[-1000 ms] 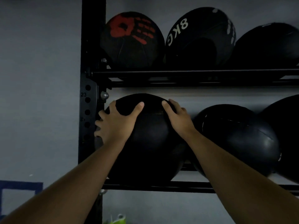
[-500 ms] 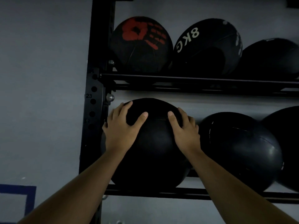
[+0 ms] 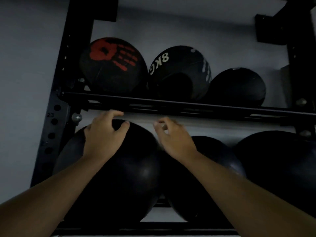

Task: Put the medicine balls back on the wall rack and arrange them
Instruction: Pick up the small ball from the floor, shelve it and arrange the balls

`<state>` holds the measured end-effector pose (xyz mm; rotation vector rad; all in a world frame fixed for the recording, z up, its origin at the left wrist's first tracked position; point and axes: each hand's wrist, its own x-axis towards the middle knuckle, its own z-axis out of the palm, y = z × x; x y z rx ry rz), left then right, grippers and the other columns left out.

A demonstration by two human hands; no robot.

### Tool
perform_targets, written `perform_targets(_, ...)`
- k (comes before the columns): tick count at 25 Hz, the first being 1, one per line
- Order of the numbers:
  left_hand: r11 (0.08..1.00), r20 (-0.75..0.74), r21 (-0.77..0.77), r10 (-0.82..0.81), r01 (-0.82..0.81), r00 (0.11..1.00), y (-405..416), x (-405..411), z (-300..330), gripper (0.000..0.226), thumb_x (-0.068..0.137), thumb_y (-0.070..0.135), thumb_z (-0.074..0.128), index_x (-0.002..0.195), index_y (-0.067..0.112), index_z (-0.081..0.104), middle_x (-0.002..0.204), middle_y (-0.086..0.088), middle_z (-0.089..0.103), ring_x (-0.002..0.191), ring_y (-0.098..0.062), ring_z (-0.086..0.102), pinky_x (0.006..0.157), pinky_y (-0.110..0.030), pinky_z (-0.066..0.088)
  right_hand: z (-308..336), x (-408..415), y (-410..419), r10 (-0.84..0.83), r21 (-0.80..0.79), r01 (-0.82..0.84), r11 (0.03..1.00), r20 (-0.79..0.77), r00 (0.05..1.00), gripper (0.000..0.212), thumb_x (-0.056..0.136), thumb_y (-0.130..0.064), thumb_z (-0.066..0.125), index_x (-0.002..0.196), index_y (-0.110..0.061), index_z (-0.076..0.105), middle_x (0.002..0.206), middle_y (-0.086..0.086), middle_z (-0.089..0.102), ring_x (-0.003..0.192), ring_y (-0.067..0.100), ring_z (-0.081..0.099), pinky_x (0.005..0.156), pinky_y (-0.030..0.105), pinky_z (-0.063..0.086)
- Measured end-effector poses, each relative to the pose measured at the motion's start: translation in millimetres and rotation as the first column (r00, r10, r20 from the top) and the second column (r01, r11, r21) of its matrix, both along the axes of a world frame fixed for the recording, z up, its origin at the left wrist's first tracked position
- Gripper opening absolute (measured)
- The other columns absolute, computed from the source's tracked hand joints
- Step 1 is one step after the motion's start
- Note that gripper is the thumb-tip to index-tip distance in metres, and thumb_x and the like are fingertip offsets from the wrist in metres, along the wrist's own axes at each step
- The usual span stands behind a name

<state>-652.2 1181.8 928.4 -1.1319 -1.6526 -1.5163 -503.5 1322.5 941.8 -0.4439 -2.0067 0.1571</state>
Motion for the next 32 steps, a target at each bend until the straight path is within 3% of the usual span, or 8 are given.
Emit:
perform_targets(3, 0.996, -0.207, 0.072, -0.040, 0.056, 0.978, 45, 53, 36, 0.012, 0.096, 0.027, 0.068, 0.101, 0.021, 0.078, 0.105, 0.008, 0.074, 0.102, -0.015, 0.070, 0.100, -0.045, 0.055, 56, 61, 38, -0.034, 0.166, 0.058, 0.984, -0.140, 0.990, 0.035, 0.109, -0.042, 0.045, 0.087, -0.018, 0.058, 0.095, 0.013, 0.070, 0.098, 0.038, 0.067, 0.078, 0.040, 0.047)
perform_targets(5, 0.987, -0.284, 0.139, -0.039, 0.082, 0.958, 81, 94, 66, 0.015, 0.095, 0.026, 0.067, 0.094, 0.018, 0.079, 0.094, 0.006, 0.074, 0.090, -0.014, 0.071, 0.091, -0.044, 0.058, 93, 109, 77, -0.030, 0.215, 0.080, 0.973, -0.226, 0.974, 0.039, 0.109, -0.039, 0.046, 0.081, -0.013, 0.055, 0.089, 0.016, 0.069, 0.090, 0.041, 0.067, 0.080, 0.046, 0.054)
perform_targets(10, 0.962, -0.326, 0.230, -0.065, 0.146, 0.943, 173, 175, 132, 0.021, 0.095, 0.027, 0.064, 0.095, 0.012, 0.078, 0.100, -0.002, 0.075, 0.092, -0.021, 0.070, 0.089, -0.044, 0.058, 165, 213, 182, -0.155, 0.112, 0.209, 0.972, -0.366, 0.918, 0.042, 0.109, -0.041, 0.041, 0.113, -0.008, 0.065, 0.123, 0.020, 0.068, 0.109, 0.036, 0.061, 0.086, 0.034, 0.041)
perform_targets(14, 0.968, -0.326, 0.224, -0.032, 0.111, 0.945, 236, 210, 163, 0.021, 0.100, 0.025, 0.062, 0.101, 0.008, 0.074, 0.107, -0.006, 0.072, 0.096, -0.024, 0.068, 0.087, -0.039, 0.057, 183, 237, 254, -0.222, -0.130, 0.191, 0.973, -0.303, 0.927, 0.059, 0.106, -0.059, 0.037, 0.146, -0.018, 0.049, 0.153, 0.024, 0.044, 0.137, 0.049, 0.046, 0.116, 0.050, 0.038)
perform_targets(17, 0.985, -0.356, 0.144, -0.042, 0.099, 0.933, 275, 230, 181, 0.028, 0.104, 0.033, 0.058, 0.121, 0.013, 0.068, 0.129, -0.005, 0.066, 0.117, -0.024, 0.063, 0.097, -0.036, 0.051, 183, 227, 277, -0.109, -0.252, 0.025, 0.967, -0.325, 0.940, 0.078, 0.102, -0.072, 0.028, 0.162, -0.022, 0.030, 0.164, 0.026, 0.033, 0.147, 0.049, 0.039, 0.123, 0.054, 0.031)
perform_targets(22, 0.993, -0.370, -0.084, -0.105, 0.079, 0.923, 322, 250, 212, 0.057, 0.110, 0.053, 0.038, 0.162, 0.030, 0.040, 0.173, -0.002, 0.032, 0.160, -0.028, 0.026, 0.130, -0.047, 0.022, 192, 209, 287, 0.003, -0.299, -0.144, 0.943, -0.427, 0.904, 0.092, 0.093, -0.084, 0.024, 0.166, -0.028, 0.022, 0.167, 0.023, 0.031, 0.147, 0.047, 0.041, 0.123, 0.058, 0.034)
perform_targets(26, 0.990, -0.325, -0.071, -0.138, 0.122, 0.936, 329, 233, 213, 0.054, 0.110, 0.057, 0.034, 0.158, 0.035, 0.042, 0.167, -0.002, 0.037, 0.154, -0.030, 0.031, 0.125, -0.045, 0.029, 202, 200, 290, 0.034, -0.231, -0.144, 0.962, -0.423, 0.905, 0.091, 0.091, -0.084, 0.027, 0.164, -0.029, 0.030, 0.165, 0.022, 0.034, 0.145, 0.046, 0.041, 0.122, 0.056, 0.035)
perform_targets(32, 0.995, -0.297, 0.063, -0.058, 0.080, 0.953, 340, 236, 205, 0.054, 0.110, 0.054, 0.031, 0.159, 0.033, 0.042, 0.168, 0.000, 0.038, 0.154, -0.030, 0.030, 0.126, -0.048, 0.027, 212, 198, 291, 0.071, -0.172, -0.152, 0.973, -0.403, 0.913, 0.109, 0.067, -0.092, 0.025, 0.159, -0.035, 0.039, 0.160, 0.017, 0.043, 0.141, 0.041, 0.047, 0.119, 0.055, 0.039)
